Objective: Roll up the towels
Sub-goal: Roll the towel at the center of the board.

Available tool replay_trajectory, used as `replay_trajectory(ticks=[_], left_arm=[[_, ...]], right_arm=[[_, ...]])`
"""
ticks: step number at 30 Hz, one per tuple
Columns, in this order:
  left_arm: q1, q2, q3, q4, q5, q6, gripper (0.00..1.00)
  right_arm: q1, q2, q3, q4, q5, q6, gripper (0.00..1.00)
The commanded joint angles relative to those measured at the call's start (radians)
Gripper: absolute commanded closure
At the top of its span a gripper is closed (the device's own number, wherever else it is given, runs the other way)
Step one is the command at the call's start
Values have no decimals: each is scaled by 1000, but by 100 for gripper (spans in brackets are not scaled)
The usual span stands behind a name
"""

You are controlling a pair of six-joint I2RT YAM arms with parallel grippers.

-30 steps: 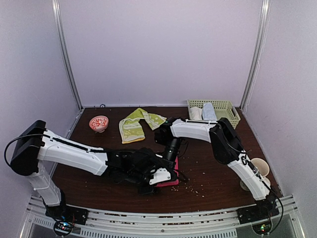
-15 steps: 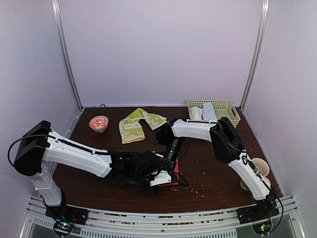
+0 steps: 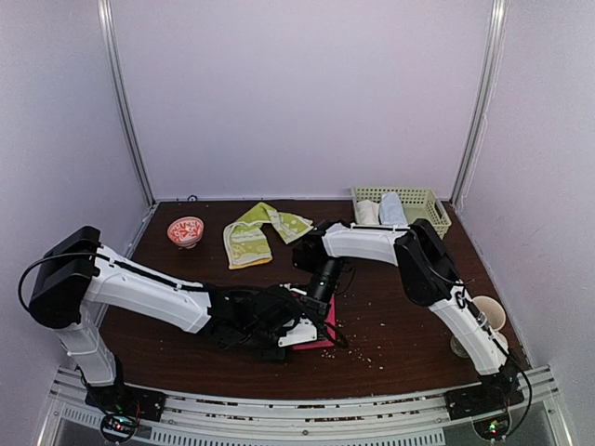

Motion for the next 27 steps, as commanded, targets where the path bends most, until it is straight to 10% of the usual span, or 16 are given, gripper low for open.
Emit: replay_trajectory(ticks=[1,15,27], left_arm=[[4,29,19,43,53,13,64],[4,58,67,-23,143,12,95],[4,94,187,-146,241,1,98]], right_arm=[[-5,37,-36,115,218,-26,79],[-94,-270,-76,115,217,-52,54],[-127,-149,-155,279,474,77,67]])
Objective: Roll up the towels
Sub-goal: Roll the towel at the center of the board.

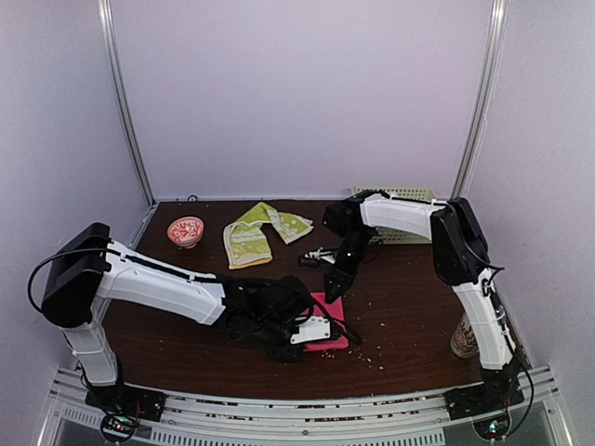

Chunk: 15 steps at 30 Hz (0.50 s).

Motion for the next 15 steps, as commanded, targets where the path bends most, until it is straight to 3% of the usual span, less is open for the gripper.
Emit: replay_trajectory(ticks=[1,9,15], left_arm=[[0,26,64,-73,87,-10,98],[1,42,99,-111,196,-9,98],[88,150,121,-156,313,-62,98]], right_arm=[[52,62,-28,83,142,54,68],[62,111,-27,130,178,92,71],[59,82,-22,106,120,75,70]])
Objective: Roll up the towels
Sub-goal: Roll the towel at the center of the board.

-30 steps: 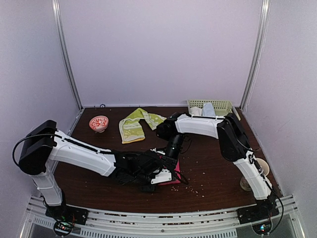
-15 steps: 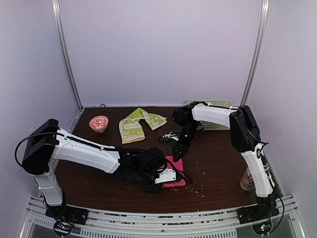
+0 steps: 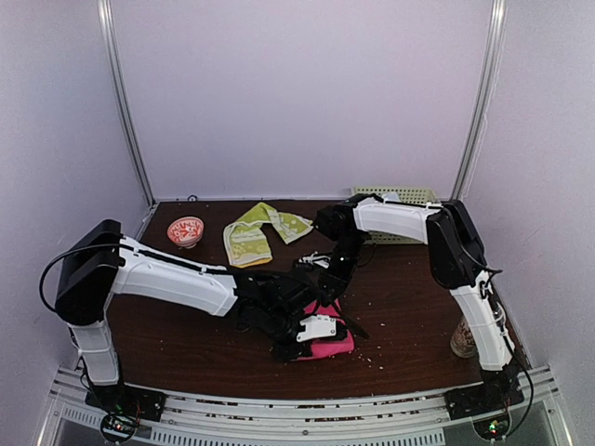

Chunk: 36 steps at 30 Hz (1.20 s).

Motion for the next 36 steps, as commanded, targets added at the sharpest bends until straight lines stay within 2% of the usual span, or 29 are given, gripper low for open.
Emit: replay_trajectory(ticks=[1,5,8,12,14,17,20,22,23,26,28,29,34,36], left_arm=[[61,92,29,-64,153,-36,98],[83,112,40,-68,215,-45,98],[124,131,52,-86,292,-58,98],[229,204,121,-149,543,-84,96],[285,261,151,-171,736,-119,95],[319,362,210,-228,906,-127,94],[334,479,304,-349,979,-102,94],[343,509,326,-370,968,-112,95],[347,515,329,-371,963,-120,95],[362,521,332,-369,969,-138,95],[371,518,336,-368,962,-148,95],[374,517,340,-368,960,-148,95],[379,526,339,-368,950,-153,94],[379,530,340,-369,933,-160,93]], right_arm=[[10,46,-1,52,19,-20,69],[-32,-46,147,-99,-67,-88,60],[-93,-168,191,-103,-119,-82,54],[-150,-374,107,7,-113,-37,48],[-176,-485,6,103,-101,-11,47],[-195,-641,-161,242,-44,14,45],[-198,-774,-294,384,36,64,30],[-198,-859,-365,449,10,67,2],[-198,-904,-398,469,-42,46,0],[-193,-938,-434,370,-283,-83,0],[-144,-907,-466,235,-349,-223,0],[-94,-898,-502,232,-302,-251,2],[148,-862,-710,426,104,-247,36],[204,-824,-768,489,218,-262,43]])
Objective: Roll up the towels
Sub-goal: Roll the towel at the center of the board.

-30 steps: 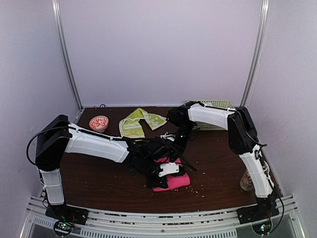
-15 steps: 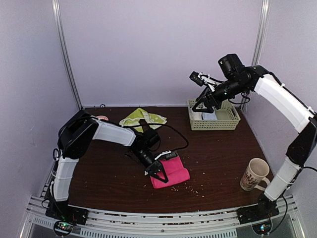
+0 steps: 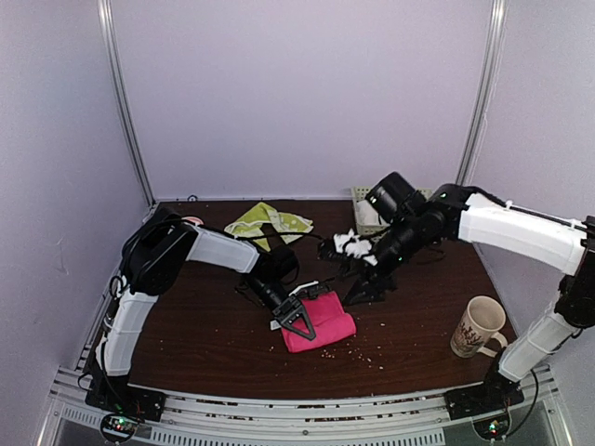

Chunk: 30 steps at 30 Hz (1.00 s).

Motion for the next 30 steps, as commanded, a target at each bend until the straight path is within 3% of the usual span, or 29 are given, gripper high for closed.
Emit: replay_trajectory(ticks=[1,5,13,20,23,26,30], left_arm=[[4,71,-18,-56,-157,-28,91],[6,67,-16,-45,-176,-46,87],[6,71,-15,-44,-191,-40,85],[6,69,-12,-43,-198,-34,85],[9,51,-15,-39,-215,-30,84],[10,-27,-42,21,-318,-53,80],[32,-221,-85,109,-499,-87,66]], right_arm=[[126,75,-133,156,337,-55,44],[204,130,-204,265,472,-68,42],[287,222,-244,398,597,-113,40],[312,258,-277,414,633,-147,40],[312,293,-274,390,627,-147,52],[313,322,-261,351,599,-141,76],[300,363,-205,221,457,-133,87]])
